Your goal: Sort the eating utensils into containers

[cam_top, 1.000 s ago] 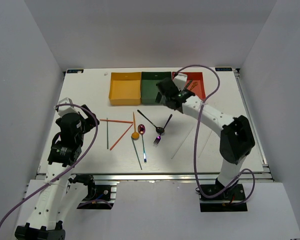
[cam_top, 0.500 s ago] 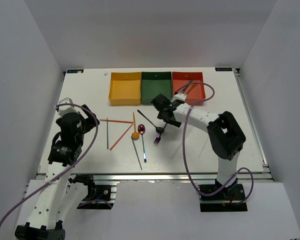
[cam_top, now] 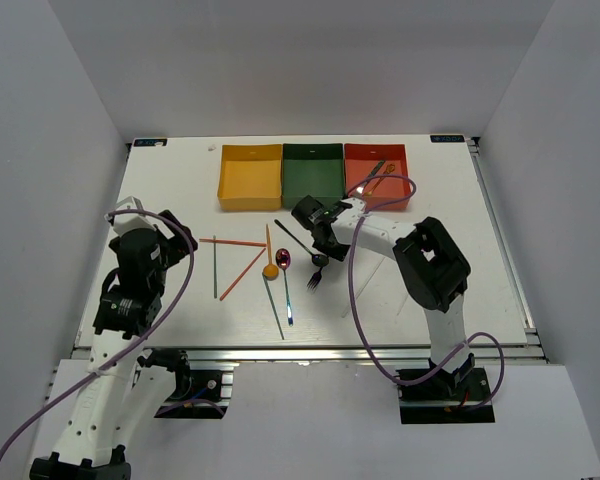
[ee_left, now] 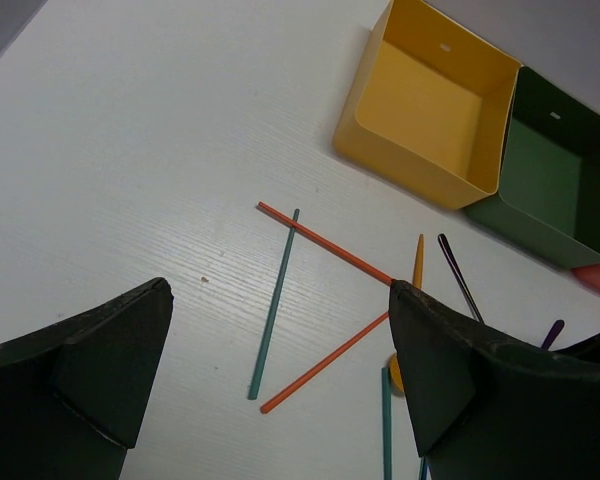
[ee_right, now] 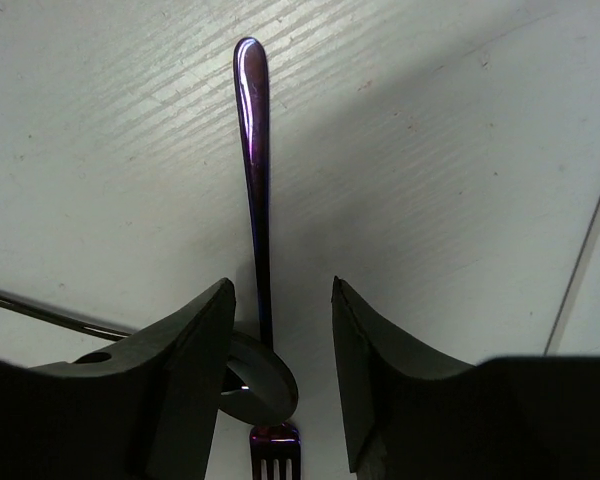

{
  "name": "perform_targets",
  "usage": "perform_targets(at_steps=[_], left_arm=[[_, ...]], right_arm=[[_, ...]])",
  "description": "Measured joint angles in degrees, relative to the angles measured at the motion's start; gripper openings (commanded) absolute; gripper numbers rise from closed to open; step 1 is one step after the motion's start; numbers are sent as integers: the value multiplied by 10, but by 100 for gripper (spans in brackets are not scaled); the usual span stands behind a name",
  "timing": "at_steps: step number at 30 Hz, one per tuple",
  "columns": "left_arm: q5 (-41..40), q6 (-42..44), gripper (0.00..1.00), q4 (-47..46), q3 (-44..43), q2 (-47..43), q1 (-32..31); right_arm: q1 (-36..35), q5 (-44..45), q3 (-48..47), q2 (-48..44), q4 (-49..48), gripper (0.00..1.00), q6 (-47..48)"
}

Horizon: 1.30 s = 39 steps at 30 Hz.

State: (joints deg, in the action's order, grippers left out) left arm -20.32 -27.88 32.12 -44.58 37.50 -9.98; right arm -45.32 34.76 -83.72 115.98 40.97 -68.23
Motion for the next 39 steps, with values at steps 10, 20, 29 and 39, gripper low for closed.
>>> perform_targets(at_steps=[10, 20, 29, 39], left_arm=[[0, 0, 98, 0, 0, -12, -1], [0, 0, 98, 0, 0, -12, -4], [0, 0, 98, 0, 0, -14, -8], [0, 0, 98, 0, 0, -14, -10]], right_arm=[[-5, -6, -1, 17, -5, 27, -22], [2, -6, 54, -17, -30, 14, -54], [26, -35, 149, -80, -98, 0, -64], [26, -67, 220, -159, -103, 0, -33]])
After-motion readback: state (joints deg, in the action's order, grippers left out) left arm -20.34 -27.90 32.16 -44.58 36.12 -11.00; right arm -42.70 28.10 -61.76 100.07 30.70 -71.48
